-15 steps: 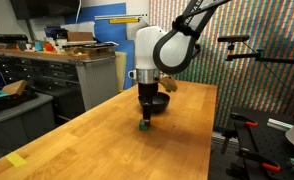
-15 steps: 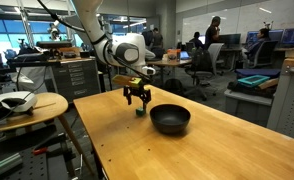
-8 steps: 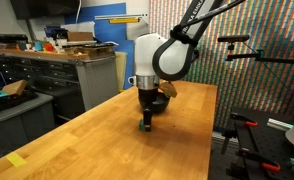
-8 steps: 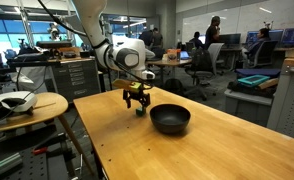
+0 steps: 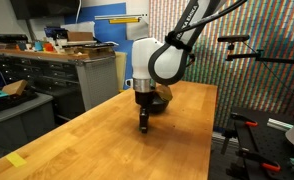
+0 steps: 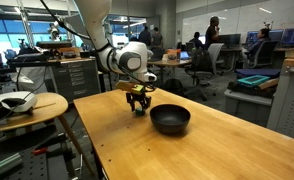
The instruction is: Put the block in the bowl
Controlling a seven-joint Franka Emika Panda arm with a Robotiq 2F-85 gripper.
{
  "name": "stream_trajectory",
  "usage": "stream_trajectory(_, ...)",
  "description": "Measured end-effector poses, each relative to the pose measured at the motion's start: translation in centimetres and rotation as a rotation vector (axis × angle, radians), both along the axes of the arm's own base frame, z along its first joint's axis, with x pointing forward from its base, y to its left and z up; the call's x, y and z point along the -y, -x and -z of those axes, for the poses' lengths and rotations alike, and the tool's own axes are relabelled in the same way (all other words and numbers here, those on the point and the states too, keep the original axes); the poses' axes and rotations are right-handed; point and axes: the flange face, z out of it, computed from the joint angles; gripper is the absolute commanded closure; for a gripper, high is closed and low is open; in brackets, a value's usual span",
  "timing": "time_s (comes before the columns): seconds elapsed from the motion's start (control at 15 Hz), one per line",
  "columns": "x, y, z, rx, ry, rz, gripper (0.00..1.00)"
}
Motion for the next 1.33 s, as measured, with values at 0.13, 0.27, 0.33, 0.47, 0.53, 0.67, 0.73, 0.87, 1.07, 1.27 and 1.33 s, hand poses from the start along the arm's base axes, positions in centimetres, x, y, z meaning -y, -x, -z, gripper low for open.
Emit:
stream_trajectory(0.13,-0.1,-0.3,-0.3,0.007,-0.001,-0.001,0.79)
stream_trajectory(0.27,-0.4,-0.5,-0.5,0.014,-0.002,-0.005,0.79)
stream_trajectory(0.33,-0.5,-0.5,-0.7,0.016,-0.003,-0.007,0.79)
stream_trajectory(0.47,-0.8,-0.6,-1.1,0.023,-0.003,-0.011,0.79)
stream_trajectory(0.53,-0.9,-0.6,-1.4,0.028,-0.004,-0.014,0.79)
stream_trajectory(0.67,-1.1,-0.8,-2.5,0.042,-0.004,-0.016,0.79)
stream_trajectory(0.73,-1.0,-1.0,-3.2,0.050,-0.004,-0.015,0.79)
stream_trajectory(0.87,-0.6,-1.5,-4.9,0.073,-0.001,-0.007,0.79)
stream_trajectory(1.07,1.4,-2.4,-7.9,0.107,0.012,0.027,0.79)
stream_trajectory(1.27,4.5,-3.2,-10.2,0.138,0.026,0.085,0.79)
stream_trajectory(1.33,5.6,-3.4,-10.7,0.145,0.031,0.107,0.79)
